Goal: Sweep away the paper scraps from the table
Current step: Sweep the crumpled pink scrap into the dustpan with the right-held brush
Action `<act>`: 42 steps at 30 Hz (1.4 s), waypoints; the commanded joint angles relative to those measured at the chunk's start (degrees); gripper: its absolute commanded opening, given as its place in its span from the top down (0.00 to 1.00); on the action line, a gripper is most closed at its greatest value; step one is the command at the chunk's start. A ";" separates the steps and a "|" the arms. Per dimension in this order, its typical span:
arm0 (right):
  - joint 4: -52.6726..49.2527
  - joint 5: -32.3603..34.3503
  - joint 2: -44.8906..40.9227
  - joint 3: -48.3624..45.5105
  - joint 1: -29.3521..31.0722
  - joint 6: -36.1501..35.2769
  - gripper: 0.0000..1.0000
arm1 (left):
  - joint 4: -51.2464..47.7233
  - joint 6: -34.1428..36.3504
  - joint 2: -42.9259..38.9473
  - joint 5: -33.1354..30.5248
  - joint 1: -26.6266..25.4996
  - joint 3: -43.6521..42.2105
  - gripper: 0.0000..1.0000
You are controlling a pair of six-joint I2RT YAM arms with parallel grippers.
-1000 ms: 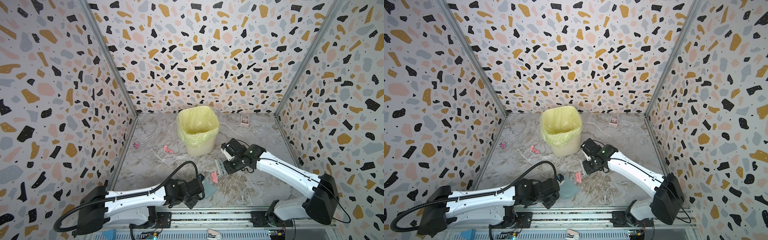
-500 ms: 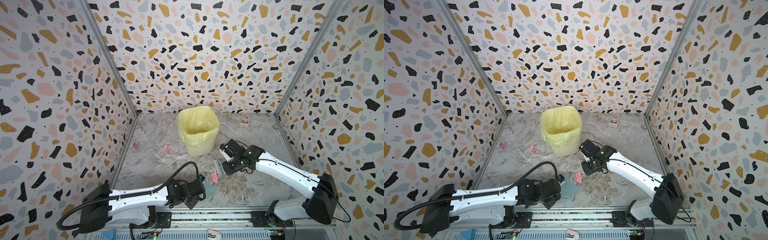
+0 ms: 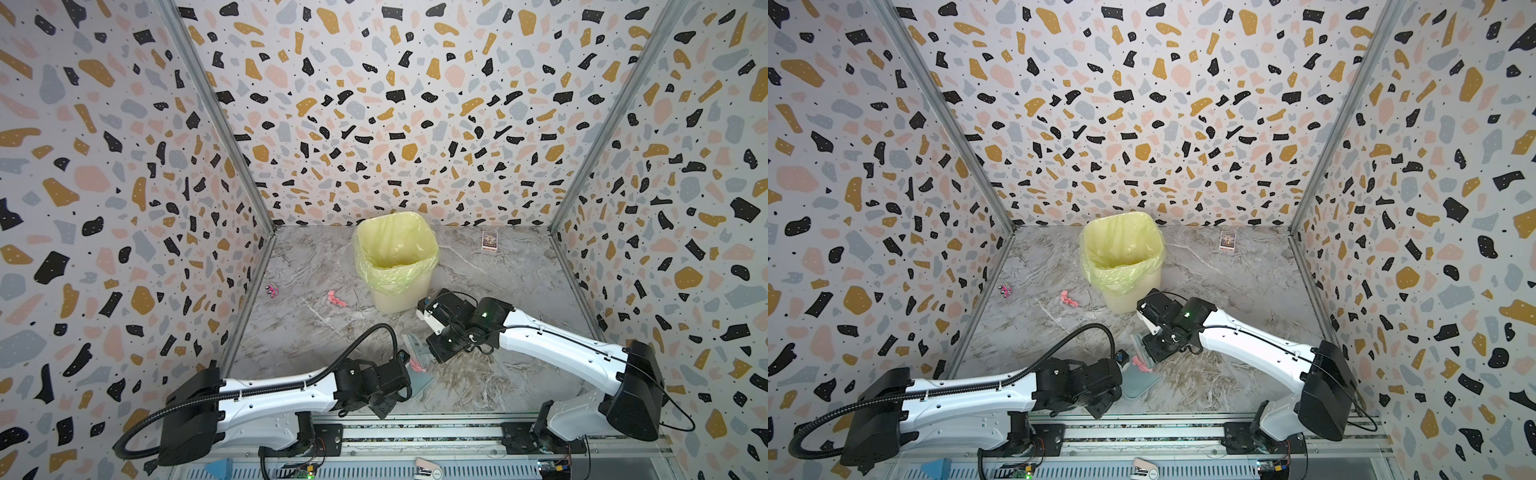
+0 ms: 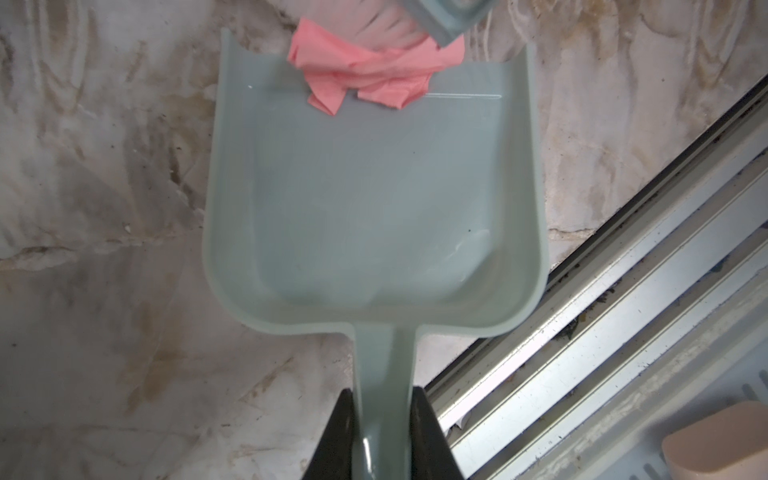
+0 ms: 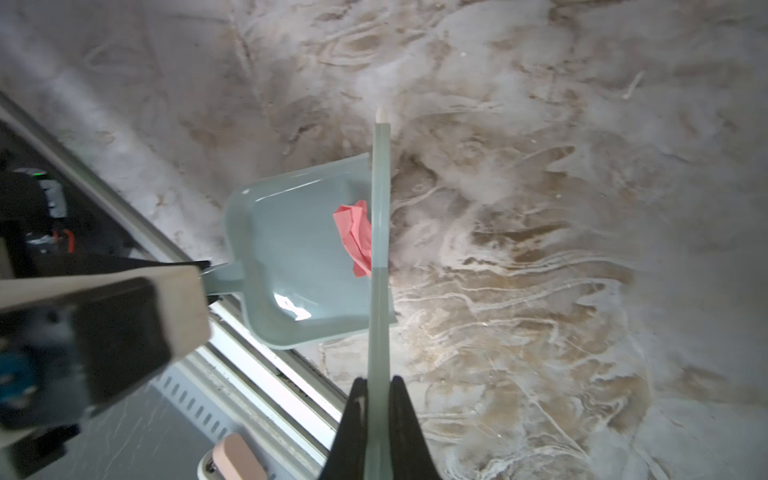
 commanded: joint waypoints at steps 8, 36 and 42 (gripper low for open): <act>-5.46 5.23 -1.91 5.09 -0.10 0.64 1.00 | 0.23 -0.45 0.06 -0.66 -0.30 -0.80 1.00; -1.03 0.96 -1.10 2.38 2.54 -0.30 1.00 | 0.03 -0.63 -0.09 -0.97 -0.27 -0.72 1.00; -5.54 7.14 -3.92 3.27 0.57 -0.39 1.00 | -0.20 -0.92 -0.69 -1.79 -0.30 -0.55 1.00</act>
